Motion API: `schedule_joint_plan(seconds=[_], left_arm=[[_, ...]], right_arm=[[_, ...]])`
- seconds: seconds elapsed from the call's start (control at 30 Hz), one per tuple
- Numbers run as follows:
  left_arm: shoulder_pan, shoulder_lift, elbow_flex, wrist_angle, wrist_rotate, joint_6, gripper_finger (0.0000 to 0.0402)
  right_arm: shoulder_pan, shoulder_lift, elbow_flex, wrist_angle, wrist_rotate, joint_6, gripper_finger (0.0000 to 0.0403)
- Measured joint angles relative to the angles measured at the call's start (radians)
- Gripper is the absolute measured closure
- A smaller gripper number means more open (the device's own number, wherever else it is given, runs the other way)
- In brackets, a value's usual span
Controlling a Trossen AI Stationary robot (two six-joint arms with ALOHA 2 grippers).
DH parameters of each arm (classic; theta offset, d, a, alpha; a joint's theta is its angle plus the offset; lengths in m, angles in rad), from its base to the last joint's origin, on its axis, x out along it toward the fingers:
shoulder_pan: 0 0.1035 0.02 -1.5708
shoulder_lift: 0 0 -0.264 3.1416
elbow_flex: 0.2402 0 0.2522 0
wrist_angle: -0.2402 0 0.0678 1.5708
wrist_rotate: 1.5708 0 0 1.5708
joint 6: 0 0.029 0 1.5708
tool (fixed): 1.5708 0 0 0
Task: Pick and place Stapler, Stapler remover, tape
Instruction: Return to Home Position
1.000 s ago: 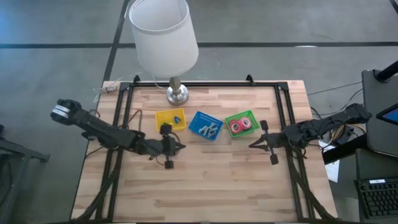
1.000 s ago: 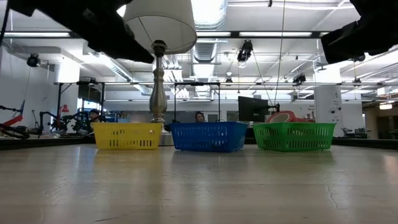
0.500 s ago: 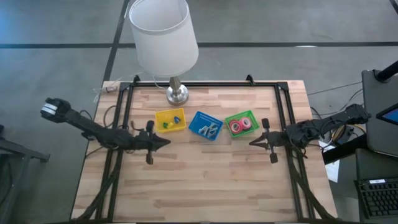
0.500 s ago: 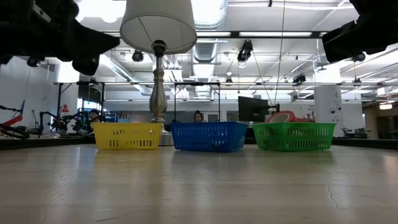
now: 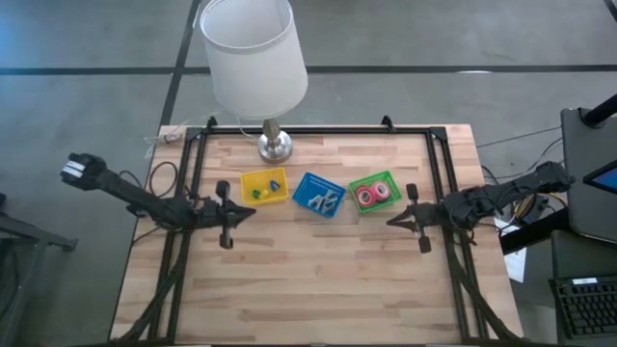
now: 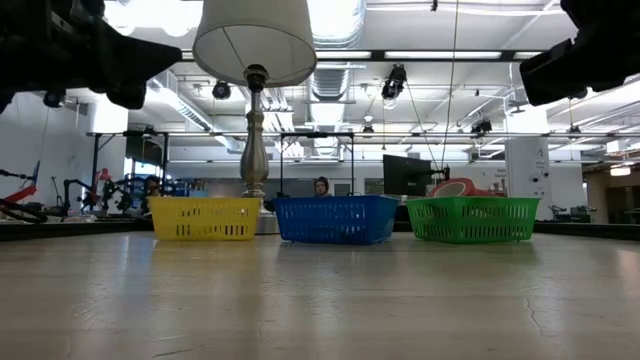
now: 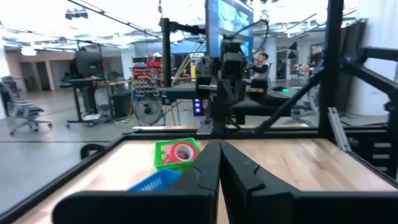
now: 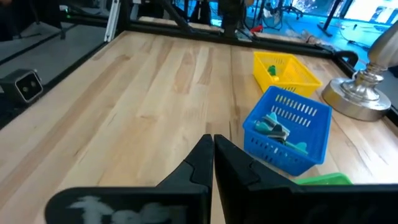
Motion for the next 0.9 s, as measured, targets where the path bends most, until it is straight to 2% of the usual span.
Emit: schedule_joint_plan(seconds=[0.23, 0.4, 0.77, 0.9], left_arm=[[0.0, -0.083, -0.001, -0.086, -0.026, 0.008, 0.039], [0.0, -0.158, -0.001, -0.171, -0.081, 0.02, 0.039], [0.0, -0.314, -0.002, -0.317, -0.084, 0.029, 0.039], [0.0, -0.373, -0.002, -0.357, -0.093, 0.053, 0.039]], right_arm=[[0.0, -0.032, -0.025, -0.003, 0.0, 0.0, 0.0394], [0.0, -0.077, -0.028, -0.03, 0.0, 0.004, 0.0394], [0.0, -0.238, -0.084, -0.038, 0.0, 0.0, 0.0394], [0.0, -0.302, -0.084, -0.089, -0.001, 0.004, 0.0394]])
